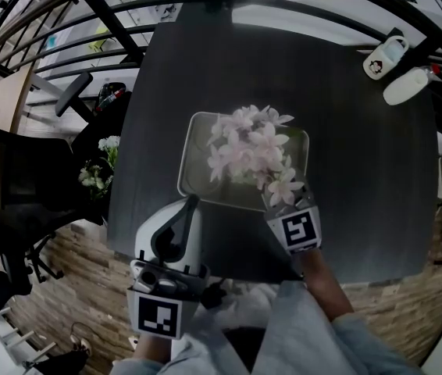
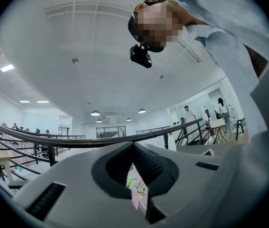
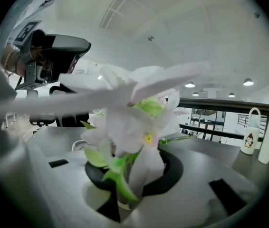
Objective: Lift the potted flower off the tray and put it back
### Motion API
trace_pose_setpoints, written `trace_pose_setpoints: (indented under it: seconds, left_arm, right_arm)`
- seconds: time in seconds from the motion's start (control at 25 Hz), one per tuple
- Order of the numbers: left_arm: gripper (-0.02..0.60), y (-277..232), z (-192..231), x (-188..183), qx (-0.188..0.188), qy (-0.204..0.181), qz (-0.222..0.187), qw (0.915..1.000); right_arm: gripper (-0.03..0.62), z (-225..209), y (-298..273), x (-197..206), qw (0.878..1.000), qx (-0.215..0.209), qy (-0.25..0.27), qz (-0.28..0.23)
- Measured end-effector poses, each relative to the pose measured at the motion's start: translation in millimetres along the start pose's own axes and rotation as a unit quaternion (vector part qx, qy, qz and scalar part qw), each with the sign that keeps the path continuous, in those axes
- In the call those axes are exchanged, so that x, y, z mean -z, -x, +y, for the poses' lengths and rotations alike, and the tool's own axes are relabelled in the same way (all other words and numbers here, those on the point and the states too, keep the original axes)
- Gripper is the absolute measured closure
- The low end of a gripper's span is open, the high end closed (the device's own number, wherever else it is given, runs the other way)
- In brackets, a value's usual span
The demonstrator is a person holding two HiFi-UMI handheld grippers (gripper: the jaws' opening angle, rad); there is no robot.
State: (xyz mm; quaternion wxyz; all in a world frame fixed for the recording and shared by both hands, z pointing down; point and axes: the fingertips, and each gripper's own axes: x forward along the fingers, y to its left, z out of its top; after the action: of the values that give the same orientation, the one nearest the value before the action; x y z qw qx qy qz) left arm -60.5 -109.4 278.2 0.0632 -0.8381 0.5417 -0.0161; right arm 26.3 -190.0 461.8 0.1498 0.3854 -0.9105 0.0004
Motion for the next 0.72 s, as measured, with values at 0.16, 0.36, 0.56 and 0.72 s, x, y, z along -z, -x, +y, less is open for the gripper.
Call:
trace_pose_setpoints:
  seconds: [0.16,0.36,0.56,0.72]
  left_arm:
    - [0.581,1.7,1.1,0.5,0.0,0.0,-0.002,1.0]
    - [0.581,2.8,-0.3,-2.4,0.002,0.0,-0.006,1.0]
    - [0.581,6.2,0.1,-5.9,0.005,-0.001,-0.011,0.9999]
    - [0.581,8.3,1.6,-10.5,0.007,-0.001,-0.018,0.9998]
  right_arm:
    - [0.515,1.0,1.8,-2.0,1.0,0.0,0.005,-0.003]
    - [0.52,2.8,7.0,-6.9,1.0,0.002,0.01,-0.004]
    - [0.526,5.6,12.2,-14.0,1.0,0.007,0.016,-0.011]
    - [0.528,7.2,15.9,-19.8,1.0,0.013,0.022,-0.013]
